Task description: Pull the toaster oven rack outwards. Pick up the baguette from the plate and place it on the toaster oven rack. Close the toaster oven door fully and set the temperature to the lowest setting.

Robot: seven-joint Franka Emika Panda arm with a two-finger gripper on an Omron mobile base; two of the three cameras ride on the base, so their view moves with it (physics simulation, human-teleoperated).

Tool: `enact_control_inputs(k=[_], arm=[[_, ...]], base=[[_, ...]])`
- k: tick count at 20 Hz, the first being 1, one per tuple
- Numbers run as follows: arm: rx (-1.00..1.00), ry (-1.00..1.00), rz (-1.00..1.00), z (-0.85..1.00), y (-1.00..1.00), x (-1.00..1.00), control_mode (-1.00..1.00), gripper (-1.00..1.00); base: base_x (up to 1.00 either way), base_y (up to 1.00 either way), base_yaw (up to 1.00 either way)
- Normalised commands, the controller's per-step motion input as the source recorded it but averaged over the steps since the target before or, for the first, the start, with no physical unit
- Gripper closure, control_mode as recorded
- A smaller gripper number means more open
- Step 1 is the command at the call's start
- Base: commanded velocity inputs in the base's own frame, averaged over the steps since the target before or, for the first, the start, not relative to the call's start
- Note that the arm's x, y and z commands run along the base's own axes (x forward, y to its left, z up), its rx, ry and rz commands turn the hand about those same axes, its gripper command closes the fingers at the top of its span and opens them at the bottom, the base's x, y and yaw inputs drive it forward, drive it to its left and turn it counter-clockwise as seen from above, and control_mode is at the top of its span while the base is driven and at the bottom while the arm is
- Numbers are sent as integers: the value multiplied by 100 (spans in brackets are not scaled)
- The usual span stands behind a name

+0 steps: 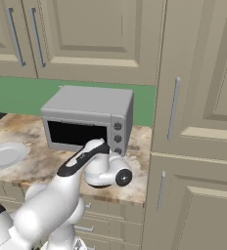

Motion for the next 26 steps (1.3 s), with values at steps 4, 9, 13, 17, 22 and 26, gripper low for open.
enact_control_inputs(k=[4,9,13,17,22,26], arm=[[0,0,0,0,0,21,-100,-100],[0,0,0,0,-7,26,-100,-100],[0,0,0,-1,-6,7,-100,-100],[0,-2,0,-24,0,0,-100,-100],[0,-11,0,-31,0,0,-100,-100],[2,-13,0,-7,0,0,-100,-100]], base=[[0,0,0],[0,0,0],[0,0,0],[0,0,0],[0,0,0],[0,0,0]])
